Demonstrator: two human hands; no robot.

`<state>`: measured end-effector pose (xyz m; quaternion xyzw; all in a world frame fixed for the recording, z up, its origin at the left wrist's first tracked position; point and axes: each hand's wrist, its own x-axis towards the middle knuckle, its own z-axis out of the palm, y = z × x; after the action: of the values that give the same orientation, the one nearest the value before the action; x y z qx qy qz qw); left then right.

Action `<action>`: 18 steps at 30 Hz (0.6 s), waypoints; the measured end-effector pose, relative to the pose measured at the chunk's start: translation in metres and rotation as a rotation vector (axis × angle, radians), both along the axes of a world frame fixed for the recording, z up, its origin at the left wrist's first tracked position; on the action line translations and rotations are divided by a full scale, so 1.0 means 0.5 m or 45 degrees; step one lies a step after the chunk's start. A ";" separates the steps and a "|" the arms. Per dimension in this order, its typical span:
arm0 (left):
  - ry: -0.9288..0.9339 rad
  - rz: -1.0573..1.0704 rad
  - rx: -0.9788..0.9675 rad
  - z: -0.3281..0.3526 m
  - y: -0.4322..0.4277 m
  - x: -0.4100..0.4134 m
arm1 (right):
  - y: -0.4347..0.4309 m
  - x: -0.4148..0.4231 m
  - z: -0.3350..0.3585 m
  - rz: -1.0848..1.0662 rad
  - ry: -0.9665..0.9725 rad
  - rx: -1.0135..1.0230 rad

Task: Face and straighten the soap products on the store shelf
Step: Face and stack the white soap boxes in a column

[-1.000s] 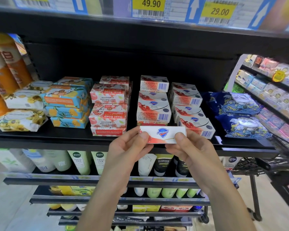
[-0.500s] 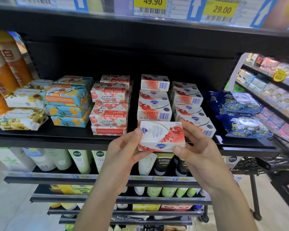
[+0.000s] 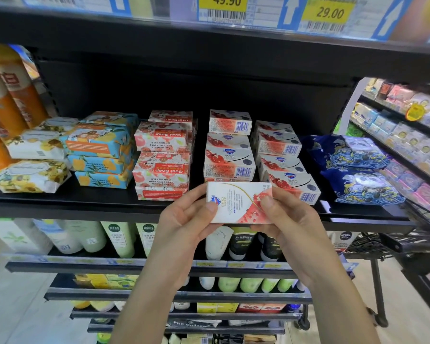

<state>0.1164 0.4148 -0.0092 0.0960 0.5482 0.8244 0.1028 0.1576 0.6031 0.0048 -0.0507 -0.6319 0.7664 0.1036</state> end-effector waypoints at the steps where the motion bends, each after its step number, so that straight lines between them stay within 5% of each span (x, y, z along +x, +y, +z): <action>1: 0.011 -0.001 -0.012 -0.002 0.000 0.000 | 0.001 -0.001 -0.002 -0.011 -0.007 0.008; 18: -0.057 -0.082 -0.115 0.012 -0.011 -0.008 | 0.016 -0.008 -0.028 0.029 0.216 0.089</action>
<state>0.1124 0.4094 -0.0033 0.0903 0.5792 0.7970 0.1457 0.1537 0.6110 -0.0089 0.0254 -0.6478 0.7465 0.1497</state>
